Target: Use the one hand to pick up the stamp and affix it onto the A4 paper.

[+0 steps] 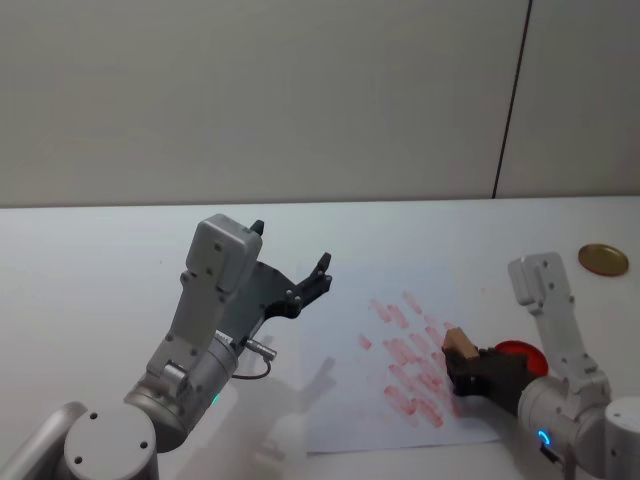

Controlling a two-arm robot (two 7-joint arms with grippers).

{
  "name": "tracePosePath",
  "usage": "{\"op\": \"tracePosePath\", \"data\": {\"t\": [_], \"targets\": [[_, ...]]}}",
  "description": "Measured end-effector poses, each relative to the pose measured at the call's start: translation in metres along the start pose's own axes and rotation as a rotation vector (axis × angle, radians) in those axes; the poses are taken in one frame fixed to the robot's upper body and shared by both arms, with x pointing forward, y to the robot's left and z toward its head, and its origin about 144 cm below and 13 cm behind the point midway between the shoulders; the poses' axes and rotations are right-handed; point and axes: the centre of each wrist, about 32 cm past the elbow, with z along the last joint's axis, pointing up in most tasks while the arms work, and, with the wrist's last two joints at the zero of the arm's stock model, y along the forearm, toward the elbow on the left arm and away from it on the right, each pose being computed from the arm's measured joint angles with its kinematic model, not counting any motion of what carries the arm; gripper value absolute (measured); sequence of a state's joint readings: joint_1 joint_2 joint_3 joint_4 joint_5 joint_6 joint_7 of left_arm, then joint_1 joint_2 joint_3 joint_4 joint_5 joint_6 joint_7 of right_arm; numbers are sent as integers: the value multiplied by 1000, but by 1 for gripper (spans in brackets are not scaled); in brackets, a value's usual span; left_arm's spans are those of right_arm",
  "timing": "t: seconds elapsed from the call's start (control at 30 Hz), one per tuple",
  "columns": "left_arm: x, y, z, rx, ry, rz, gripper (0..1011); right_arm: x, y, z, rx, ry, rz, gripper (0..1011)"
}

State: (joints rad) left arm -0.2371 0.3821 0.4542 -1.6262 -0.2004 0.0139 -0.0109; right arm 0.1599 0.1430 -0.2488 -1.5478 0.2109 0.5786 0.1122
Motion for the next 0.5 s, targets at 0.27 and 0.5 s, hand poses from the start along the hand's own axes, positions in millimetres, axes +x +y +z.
{"op": "tracePosePath", "data": {"t": [0.27,0.5], "targets": [[0,0,0,0,0,0,993,-4,-10,18,93,-47,-7,219],[0,0,0,0,0,0,993,-8,-23,38,189,-103,-27,219]]}}
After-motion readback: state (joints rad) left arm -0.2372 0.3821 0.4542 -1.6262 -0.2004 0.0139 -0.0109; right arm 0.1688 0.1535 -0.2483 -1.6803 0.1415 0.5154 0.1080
